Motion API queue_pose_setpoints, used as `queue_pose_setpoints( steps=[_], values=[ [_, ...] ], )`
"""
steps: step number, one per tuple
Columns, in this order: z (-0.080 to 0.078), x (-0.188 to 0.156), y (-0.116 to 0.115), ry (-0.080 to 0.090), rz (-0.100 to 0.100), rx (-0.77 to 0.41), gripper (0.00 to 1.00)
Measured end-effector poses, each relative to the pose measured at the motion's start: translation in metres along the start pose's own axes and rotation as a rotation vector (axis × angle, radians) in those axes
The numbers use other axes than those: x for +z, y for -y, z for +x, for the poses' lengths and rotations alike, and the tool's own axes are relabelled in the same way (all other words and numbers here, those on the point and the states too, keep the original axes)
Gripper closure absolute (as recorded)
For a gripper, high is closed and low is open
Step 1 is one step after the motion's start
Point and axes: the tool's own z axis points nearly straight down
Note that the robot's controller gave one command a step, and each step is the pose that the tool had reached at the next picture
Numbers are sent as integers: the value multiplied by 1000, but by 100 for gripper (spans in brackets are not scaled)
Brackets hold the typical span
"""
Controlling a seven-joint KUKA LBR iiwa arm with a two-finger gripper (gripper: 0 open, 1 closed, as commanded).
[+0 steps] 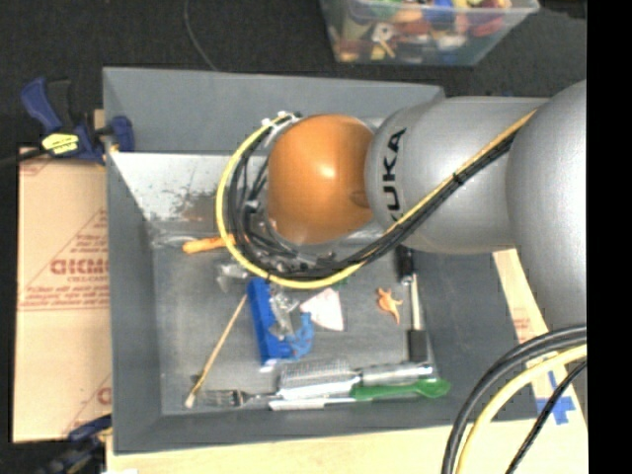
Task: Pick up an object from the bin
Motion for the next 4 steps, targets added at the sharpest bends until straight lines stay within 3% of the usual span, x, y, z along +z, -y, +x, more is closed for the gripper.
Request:
queue_pose_setpoints(
  steps=[1, 2, 3, 4],
  values=[
    [20, 22, 37, -1, -1, 35, 0],
    [-5, 60, 34, 9, 2, -232, 0],
    [4, 59, 25, 5, 0, -230, 100],
    [4, 59, 25, 5, -1, -229, 100]
  ],
)
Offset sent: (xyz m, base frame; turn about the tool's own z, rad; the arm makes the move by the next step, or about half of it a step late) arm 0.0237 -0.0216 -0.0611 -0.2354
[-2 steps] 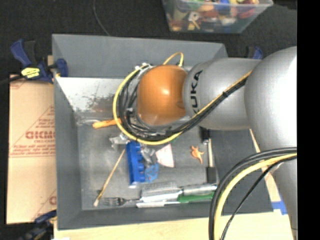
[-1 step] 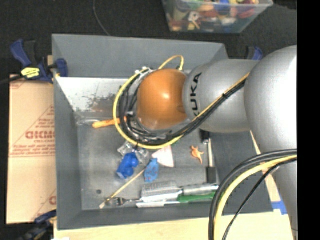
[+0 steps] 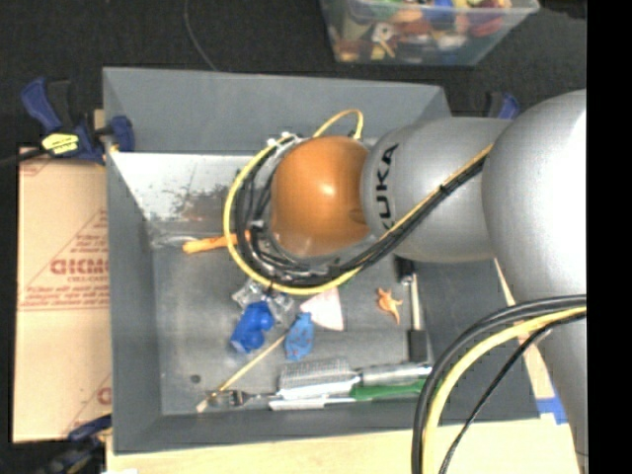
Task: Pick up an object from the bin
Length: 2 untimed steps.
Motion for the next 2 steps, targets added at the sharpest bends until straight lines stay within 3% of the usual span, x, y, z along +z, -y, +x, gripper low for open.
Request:
queue_pose_setpoints(
  steps=[1, 2],
  values=[
    [2, -23, -2, -6, -5, 1, 100],
    [0, -49, 0, 0, 1, 4, 100]
  ],
)
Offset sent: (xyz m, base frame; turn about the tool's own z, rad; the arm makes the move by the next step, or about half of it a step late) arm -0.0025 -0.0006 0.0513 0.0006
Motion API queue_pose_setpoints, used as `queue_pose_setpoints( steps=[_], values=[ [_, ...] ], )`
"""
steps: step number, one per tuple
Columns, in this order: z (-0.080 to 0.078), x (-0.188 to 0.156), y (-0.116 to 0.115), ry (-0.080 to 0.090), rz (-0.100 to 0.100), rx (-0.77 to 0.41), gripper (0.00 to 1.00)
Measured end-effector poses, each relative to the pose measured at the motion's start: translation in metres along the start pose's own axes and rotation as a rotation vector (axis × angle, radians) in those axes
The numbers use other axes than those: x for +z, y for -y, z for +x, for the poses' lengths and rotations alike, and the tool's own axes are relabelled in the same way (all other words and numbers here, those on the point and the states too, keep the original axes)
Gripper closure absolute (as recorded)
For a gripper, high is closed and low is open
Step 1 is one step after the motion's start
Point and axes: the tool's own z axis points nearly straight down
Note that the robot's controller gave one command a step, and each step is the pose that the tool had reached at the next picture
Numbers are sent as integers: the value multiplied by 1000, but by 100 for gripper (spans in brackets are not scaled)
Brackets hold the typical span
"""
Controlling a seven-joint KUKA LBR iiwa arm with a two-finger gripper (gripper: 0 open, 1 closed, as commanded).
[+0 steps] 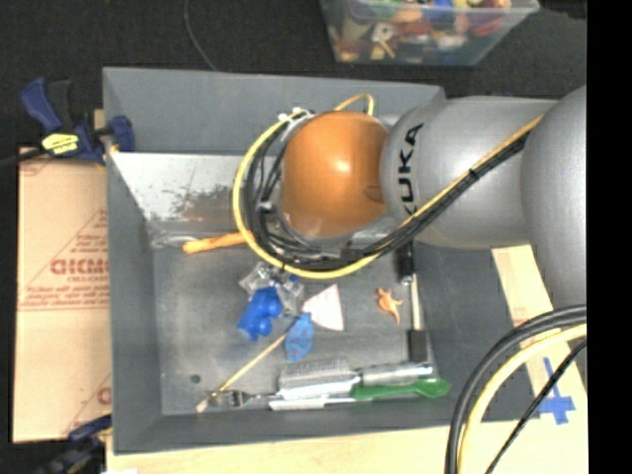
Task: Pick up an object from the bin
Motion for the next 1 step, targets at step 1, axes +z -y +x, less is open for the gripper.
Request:
queue_pose_setpoints(
  steps=[1],
  values=[
    [0, -8, 1, 1, 1, 3, 100]
  ],
)
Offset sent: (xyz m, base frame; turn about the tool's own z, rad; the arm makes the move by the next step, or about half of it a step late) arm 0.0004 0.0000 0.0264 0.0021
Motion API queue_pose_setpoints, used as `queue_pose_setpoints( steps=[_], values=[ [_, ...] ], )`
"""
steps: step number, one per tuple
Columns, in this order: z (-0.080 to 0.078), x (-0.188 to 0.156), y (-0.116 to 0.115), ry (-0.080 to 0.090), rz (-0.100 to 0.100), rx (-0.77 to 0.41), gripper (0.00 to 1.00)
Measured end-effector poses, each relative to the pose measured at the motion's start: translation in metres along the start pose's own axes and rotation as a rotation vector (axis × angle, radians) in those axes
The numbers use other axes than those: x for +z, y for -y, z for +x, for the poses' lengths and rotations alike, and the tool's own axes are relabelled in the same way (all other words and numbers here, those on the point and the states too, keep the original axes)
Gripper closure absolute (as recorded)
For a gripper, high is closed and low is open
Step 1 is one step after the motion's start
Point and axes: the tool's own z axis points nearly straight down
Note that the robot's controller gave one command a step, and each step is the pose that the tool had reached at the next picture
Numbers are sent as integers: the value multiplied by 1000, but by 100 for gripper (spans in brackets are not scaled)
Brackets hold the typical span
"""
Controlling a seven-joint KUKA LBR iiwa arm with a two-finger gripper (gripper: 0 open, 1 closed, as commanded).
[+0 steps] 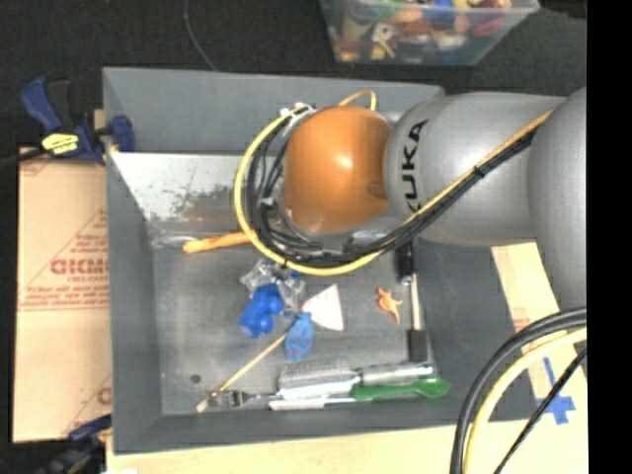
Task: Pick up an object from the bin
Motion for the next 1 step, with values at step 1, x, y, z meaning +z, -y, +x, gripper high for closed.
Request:
queue_pose_setpoints(
  steps=[1],
  values=[
    [0, -11, 1, 2, 1, 3, 100]
  ],
)
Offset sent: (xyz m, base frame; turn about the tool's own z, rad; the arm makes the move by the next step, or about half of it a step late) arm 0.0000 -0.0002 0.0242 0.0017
